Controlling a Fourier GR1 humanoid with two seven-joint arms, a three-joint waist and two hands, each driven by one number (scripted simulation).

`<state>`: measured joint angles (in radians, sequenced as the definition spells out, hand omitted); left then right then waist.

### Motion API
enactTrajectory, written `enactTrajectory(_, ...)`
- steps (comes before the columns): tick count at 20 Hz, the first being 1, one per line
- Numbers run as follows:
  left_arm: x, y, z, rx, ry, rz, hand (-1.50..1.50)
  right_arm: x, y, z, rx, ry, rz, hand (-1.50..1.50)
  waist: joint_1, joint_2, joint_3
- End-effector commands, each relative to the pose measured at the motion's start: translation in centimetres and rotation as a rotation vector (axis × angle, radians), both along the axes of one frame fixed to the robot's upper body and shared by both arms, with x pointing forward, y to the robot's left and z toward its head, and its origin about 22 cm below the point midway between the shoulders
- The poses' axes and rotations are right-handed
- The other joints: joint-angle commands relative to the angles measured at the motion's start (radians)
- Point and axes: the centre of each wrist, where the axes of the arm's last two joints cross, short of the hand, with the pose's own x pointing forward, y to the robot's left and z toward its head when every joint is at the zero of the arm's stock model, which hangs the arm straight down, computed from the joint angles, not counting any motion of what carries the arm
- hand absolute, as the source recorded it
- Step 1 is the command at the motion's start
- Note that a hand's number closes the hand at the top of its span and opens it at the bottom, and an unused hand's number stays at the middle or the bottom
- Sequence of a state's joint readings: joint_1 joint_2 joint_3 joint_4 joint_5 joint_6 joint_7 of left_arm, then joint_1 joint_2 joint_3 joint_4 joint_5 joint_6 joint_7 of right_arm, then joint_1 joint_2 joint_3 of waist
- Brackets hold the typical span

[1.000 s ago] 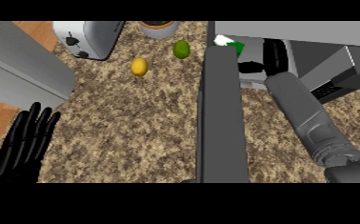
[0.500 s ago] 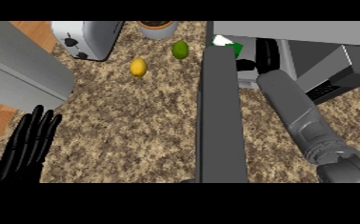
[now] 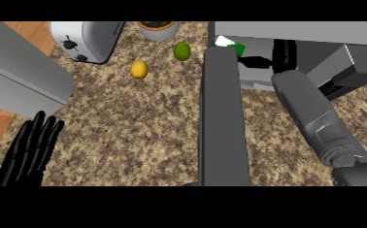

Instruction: Pick up the milk, place it into the microwave and close the microwave

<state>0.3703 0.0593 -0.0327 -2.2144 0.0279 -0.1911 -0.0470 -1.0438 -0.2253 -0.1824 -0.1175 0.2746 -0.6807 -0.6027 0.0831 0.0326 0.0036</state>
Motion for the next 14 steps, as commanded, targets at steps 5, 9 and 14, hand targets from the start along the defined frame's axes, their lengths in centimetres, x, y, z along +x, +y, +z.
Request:
enactTrajectory(5,-0.4,0.1,-0.2,0.000,0.000,-0.003,-1.50,0.0,-3.0,0.8,0.015,-0.079,-0.050,-1.50,-0.012,-0.005,-0.001)
enactTrajectory(9,-1.2,-0.3,0.0,-0.004,0.004,0.014,-1.50,0.2,-4.3,1.7,0.058,-0.067,-0.042,-1.50,-0.012,-0.009,-0.001)
enactTrajectory(14,-0.1,-0.7,0.6,-0.022,0.006,0.003,-1.50,-0.3,-4.6,0.8,0.164,-0.048,0.074,-1.50,-0.034,-0.010,-0.001)
